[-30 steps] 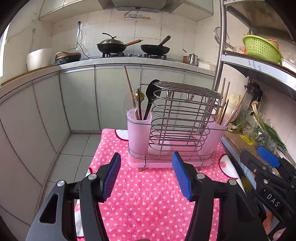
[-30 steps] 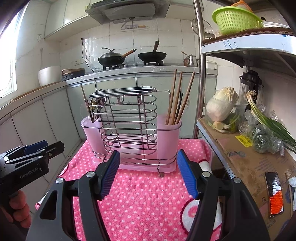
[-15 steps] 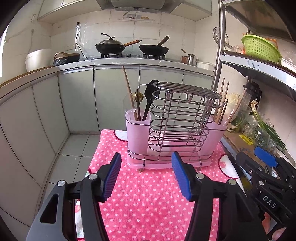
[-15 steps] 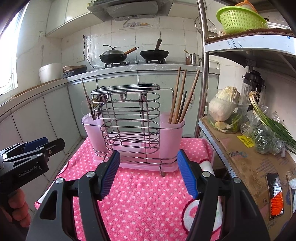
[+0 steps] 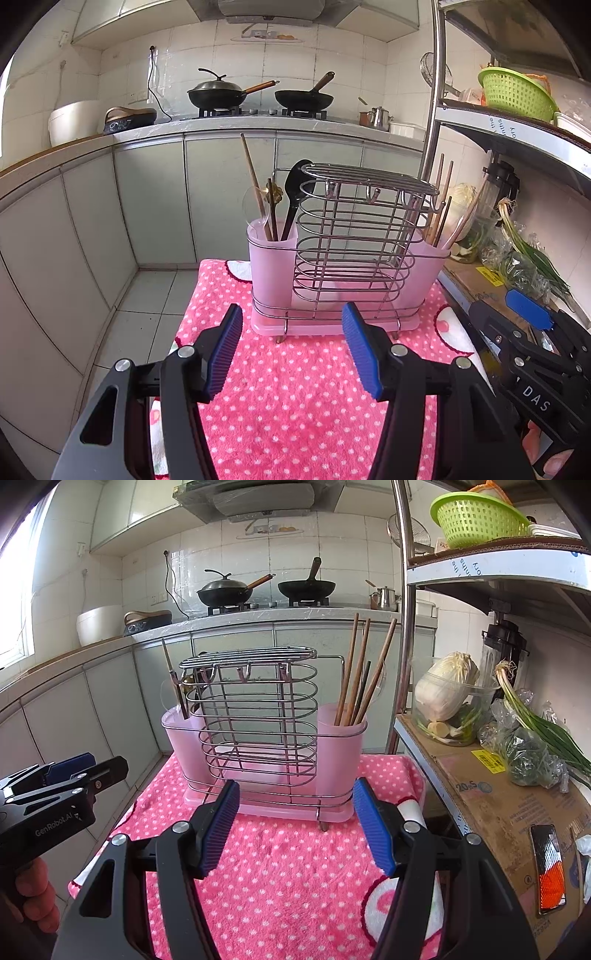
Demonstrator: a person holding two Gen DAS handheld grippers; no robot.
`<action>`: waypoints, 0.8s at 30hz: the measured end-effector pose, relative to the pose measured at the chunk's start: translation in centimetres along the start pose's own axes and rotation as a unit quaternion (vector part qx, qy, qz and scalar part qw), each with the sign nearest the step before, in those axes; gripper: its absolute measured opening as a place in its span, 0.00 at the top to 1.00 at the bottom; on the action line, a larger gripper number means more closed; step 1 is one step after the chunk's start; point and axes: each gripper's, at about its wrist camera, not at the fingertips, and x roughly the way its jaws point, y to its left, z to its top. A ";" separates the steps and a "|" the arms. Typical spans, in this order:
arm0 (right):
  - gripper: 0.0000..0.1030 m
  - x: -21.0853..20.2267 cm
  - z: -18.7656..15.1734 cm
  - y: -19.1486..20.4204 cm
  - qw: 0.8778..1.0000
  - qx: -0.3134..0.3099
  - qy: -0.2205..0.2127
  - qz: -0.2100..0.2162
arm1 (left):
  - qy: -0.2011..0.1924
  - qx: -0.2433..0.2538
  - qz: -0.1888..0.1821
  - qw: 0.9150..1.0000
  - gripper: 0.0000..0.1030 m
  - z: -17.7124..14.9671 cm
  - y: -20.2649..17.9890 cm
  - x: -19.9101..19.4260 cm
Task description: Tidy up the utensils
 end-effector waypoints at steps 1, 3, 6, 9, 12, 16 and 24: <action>0.37 0.0 0.0 0.0 1.000 0.000 0.000 0.000 | 0.000 0.000 0.000 1.000 0.46 0.0 0.0 0.0; 0.37 0.0 0.0 0.0 1.000 0.000 0.000 -0.001 | 0.000 -0.001 -0.001 1.000 0.46 0.0 0.1 -0.1; 0.37 0.0 0.0 0.0 1.000 -0.001 0.000 -0.001 | 0.001 0.000 -0.001 1.000 0.46 0.0 0.0 -0.1; 0.37 0.0 0.0 -0.1 1.000 -0.002 0.000 -0.001 | 0.000 0.001 -0.003 1.000 0.46 0.0 0.0 -0.1; 0.37 -0.1 0.0 0.0 1.000 -0.003 -0.001 -0.003 | 0.001 -0.001 -0.004 1.000 0.46 0.0 0.1 -0.1; 0.37 -0.1 0.1 0.0 1.000 -0.004 -0.001 -0.003 | 0.001 -0.002 -0.006 1.000 0.46 0.0 0.1 0.0; 0.37 -0.1 0.2 -0.1 1.000 -0.005 0.000 -0.002 | 0.005 -0.003 -0.005 1.000 0.46 -0.1 0.3 0.3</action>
